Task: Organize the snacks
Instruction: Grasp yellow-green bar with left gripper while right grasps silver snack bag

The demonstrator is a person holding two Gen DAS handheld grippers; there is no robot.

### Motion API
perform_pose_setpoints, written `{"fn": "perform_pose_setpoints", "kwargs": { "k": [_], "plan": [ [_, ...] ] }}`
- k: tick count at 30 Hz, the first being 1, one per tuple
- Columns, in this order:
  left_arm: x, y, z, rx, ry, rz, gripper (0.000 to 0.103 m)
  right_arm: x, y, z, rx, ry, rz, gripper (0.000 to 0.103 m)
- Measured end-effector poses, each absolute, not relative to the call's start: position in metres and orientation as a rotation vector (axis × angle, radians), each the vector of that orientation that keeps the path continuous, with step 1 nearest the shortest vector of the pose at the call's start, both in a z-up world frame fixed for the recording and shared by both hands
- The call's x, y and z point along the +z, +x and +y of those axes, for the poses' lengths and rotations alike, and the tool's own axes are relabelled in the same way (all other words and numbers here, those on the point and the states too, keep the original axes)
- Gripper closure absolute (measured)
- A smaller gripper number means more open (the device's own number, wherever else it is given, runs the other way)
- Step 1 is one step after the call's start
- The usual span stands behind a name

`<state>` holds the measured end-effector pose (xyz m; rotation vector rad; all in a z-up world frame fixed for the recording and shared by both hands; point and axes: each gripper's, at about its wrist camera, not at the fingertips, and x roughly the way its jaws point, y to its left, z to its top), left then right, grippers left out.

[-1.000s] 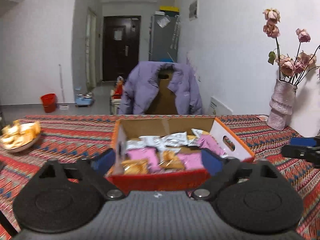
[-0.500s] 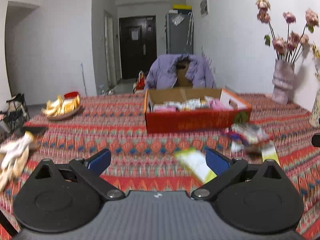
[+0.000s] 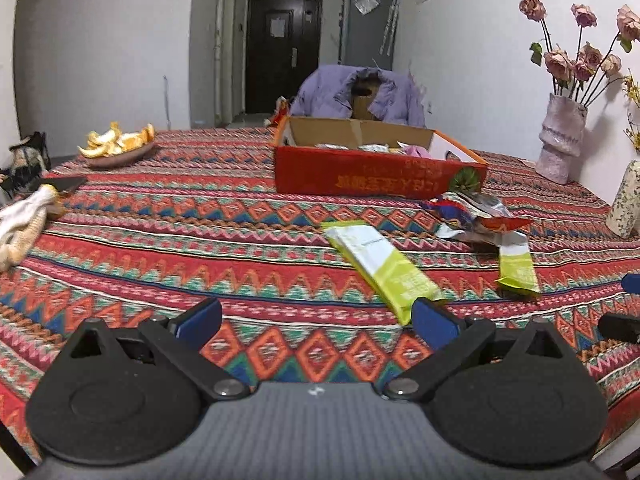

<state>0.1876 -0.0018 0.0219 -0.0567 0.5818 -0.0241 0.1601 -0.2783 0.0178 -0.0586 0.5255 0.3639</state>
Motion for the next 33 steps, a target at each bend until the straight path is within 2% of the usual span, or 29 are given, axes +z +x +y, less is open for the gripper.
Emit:
{"fn": "perform_pose_setpoints", "kwargs": {
  "k": [12,14,18,25,33],
  "plan": [
    [-0.001,0.281,-0.047,-0.126,-0.108,0.669,0.001,0.017,0.198,-0.306,0.263,-0.005,0.571,0.005],
    [-0.006,0.293,-0.052,-0.127,-0.103,0.672,0.005,0.019,0.209,-0.308,0.250,-0.006,0.576,0.005],
    [-0.017,0.313,-0.044,-0.109,-0.086,0.701,0.027,0.025,0.235,-0.307,0.242,0.004,0.574,0.005],
    [-0.011,0.326,0.006,-0.138,-0.130,0.696,0.029,0.024,0.304,-0.288,0.285,0.110,0.574,0.005],
    [-0.019,0.336,-0.015,-0.254,-0.036,0.738,0.032,0.006,0.398,-0.218,0.272,-0.038,0.658,0.005]
  ]
}}
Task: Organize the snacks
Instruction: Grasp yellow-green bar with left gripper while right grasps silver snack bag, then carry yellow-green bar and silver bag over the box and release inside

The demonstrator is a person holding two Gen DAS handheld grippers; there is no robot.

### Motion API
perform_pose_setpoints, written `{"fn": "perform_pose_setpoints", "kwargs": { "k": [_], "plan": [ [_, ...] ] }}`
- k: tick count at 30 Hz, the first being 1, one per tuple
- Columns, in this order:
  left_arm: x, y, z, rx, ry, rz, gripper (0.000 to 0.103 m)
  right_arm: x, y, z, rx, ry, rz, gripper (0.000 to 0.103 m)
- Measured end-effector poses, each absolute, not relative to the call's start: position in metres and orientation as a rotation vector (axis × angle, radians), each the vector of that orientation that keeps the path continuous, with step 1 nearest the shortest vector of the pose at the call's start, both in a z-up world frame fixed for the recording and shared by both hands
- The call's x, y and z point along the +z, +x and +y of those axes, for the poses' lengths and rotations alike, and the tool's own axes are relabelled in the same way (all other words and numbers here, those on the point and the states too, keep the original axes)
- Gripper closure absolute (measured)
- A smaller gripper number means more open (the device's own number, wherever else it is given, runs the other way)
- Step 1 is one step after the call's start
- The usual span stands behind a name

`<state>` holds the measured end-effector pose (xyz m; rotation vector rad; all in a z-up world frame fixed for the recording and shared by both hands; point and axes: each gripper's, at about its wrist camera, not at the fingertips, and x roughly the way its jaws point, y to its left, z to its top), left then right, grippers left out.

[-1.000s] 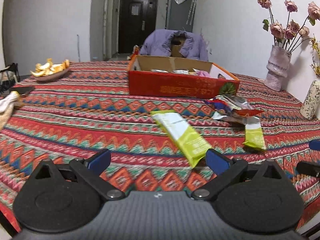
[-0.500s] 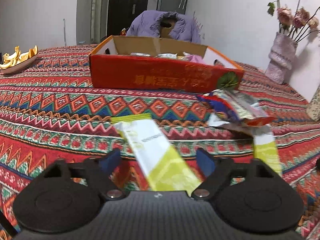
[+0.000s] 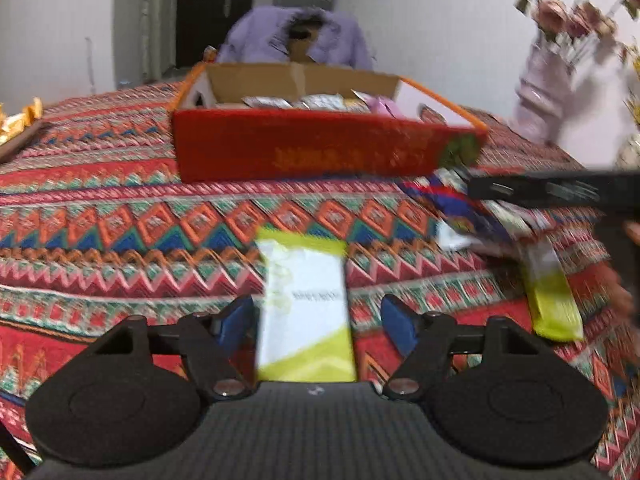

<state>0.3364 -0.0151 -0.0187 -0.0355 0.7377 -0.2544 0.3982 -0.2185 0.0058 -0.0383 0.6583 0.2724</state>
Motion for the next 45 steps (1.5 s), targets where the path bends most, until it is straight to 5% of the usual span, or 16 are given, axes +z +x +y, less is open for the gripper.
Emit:
{"fn": "perform_pose_setpoints", "kwargs": {
  "k": [3,5,8,27,45],
  "plan": [
    [-0.019,0.327,-0.019,-0.255,0.025,0.715,0.064,-0.008,0.412,-0.208,0.252,-0.054,0.691,0.013],
    [-0.016,0.327,-0.016,-0.272,0.004,0.727,0.064,-0.009,0.413,-0.210,0.235,-0.027,0.679,0.033],
    [-0.013,0.326,-0.006,-0.306,-0.069,0.738,0.065,-0.007,0.406,-0.219,0.240,0.022,0.660,0.041],
    [0.031,0.235,0.011,-0.226,-0.124,0.596,0.066,0.049,0.225,-0.247,0.281,0.062,0.509,0.041],
    [0.044,0.222,0.007,-0.221,-0.146,0.573,0.066,0.051,0.210,-0.253,0.305,0.089,0.473,0.041]
  ]
}}
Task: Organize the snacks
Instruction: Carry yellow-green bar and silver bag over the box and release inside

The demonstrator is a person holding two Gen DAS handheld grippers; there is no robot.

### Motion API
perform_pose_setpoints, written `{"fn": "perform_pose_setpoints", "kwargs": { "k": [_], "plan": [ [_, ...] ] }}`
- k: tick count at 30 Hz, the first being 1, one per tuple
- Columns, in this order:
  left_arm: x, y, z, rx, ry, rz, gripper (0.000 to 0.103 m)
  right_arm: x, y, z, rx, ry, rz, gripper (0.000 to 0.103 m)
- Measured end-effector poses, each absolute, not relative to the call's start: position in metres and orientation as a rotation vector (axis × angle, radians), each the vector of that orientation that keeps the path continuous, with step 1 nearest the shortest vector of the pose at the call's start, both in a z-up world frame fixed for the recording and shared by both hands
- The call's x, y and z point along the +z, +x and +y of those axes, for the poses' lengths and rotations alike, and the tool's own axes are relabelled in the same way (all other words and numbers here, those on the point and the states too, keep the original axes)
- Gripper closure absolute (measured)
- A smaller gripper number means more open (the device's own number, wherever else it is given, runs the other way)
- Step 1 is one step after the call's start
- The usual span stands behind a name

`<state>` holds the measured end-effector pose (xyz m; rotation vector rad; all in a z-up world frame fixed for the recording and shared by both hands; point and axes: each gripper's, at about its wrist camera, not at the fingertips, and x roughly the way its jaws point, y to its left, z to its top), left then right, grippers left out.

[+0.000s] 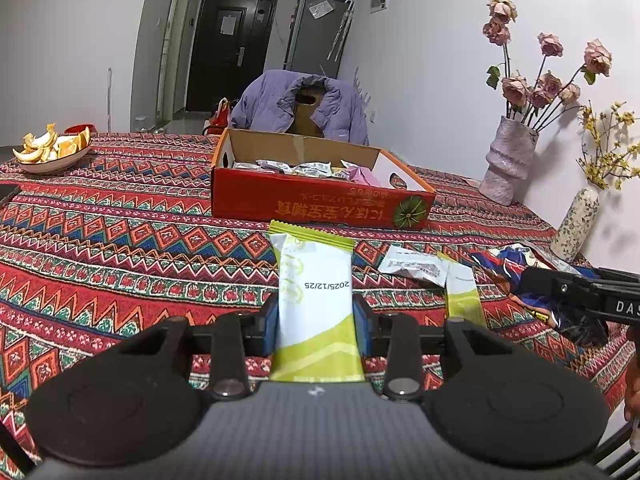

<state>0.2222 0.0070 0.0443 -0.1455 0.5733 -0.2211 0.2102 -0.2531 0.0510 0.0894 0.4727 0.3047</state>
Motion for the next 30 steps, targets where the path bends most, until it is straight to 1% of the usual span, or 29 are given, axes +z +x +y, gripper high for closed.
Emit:
{"fn": "perform_pose_setpoints", "kwargs": {
  "k": [4,9,12,16,20,24,27,30],
  "plan": [
    [0.051,0.245,0.015,-0.235,-0.190,0.587,0.066,0.054,0.227,-0.252,0.327,0.107,0.474,0.041],
    [0.067,0.300,0.031,-0.197,-0.223,0.585,0.066,0.075,0.266,-0.243,0.366,0.063,0.451,0.041],
    [0.082,0.347,0.042,-0.212,-0.250,0.582,0.066,0.093,0.304,-0.236,0.417,0.040,0.430,0.041],
    [0.095,0.425,0.045,-0.187,-0.227,0.592,0.066,0.108,0.379,-0.225,0.466,0.044,0.434,0.041],
    [0.093,0.501,0.046,-0.171,-0.262,0.639,0.066,0.109,0.461,-0.206,0.509,0.037,0.493,0.041],
    [0.079,0.567,0.037,-0.169,-0.244,0.695,0.066,0.096,0.547,-0.183,0.529,0.015,0.594,0.041],
    [0.063,0.602,0.035,-0.152,-0.234,0.738,0.066,0.078,0.600,-0.165,0.517,-0.027,0.670,0.041],
    [0.046,0.628,0.036,-0.152,-0.232,0.780,0.063,0.062,0.637,-0.149,0.513,-0.060,0.736,0.041]
  ]
}}
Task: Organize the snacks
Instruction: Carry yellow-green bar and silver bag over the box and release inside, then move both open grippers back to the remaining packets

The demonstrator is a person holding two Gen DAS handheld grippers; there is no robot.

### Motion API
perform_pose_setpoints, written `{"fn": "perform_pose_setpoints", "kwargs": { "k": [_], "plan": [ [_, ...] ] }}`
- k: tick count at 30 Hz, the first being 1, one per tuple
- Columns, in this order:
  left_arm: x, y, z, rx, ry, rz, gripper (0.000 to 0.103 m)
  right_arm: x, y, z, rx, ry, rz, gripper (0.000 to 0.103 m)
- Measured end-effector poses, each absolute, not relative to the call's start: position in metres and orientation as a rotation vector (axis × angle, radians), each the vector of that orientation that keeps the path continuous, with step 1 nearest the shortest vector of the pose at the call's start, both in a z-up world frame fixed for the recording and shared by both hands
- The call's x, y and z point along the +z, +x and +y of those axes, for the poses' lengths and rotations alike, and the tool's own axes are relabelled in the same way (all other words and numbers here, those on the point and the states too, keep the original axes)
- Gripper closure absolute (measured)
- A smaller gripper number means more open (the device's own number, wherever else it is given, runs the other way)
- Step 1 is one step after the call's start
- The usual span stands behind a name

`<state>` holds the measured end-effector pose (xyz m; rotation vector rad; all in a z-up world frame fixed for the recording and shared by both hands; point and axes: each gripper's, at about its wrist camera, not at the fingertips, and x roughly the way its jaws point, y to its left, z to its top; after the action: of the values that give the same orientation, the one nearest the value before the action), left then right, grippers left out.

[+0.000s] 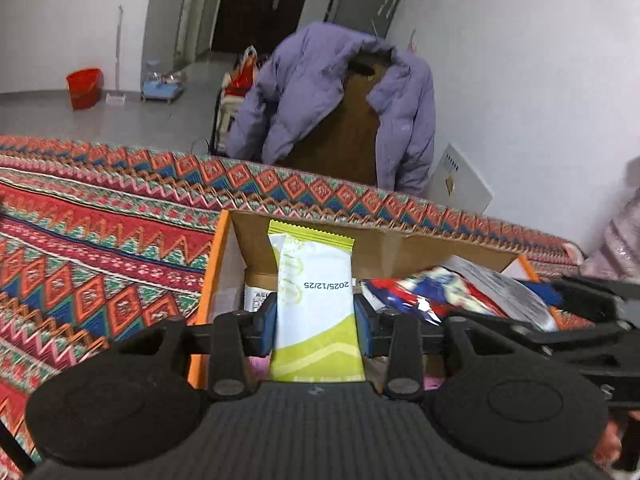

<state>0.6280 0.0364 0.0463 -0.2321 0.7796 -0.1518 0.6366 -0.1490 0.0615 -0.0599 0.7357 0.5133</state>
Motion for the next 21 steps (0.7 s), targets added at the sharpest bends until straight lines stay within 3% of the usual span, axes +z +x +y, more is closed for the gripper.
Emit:
{"fn": "perform_pose_setpoints", "kwargs": {
  "k": [4,6,9,21],
  "plan": [
    [0.035,0.640,0.040,-0.135,-0.225,0.786,0.055,0.038,0.665,-0.136,0.510,-0.092,0.800,0.038],
    [0.035,0.639,0.042,-0.137,-0.215,0.775,0.041,0.033,0.666,-0.135,0.512,-0.104,0.811,0.033],
    [0.042,0.632,0.045,-0.148,-0.189,0.761,0.040,0.039,0.663,-0.145,0.518,-0.082,0.792,0.026],
    [0.100,0.558,0.055,-0.155,-0.139,0.692,0.025,0.112,0.577,-0.193,0.479,-0.119,0.667,0.017]
  ]
}}
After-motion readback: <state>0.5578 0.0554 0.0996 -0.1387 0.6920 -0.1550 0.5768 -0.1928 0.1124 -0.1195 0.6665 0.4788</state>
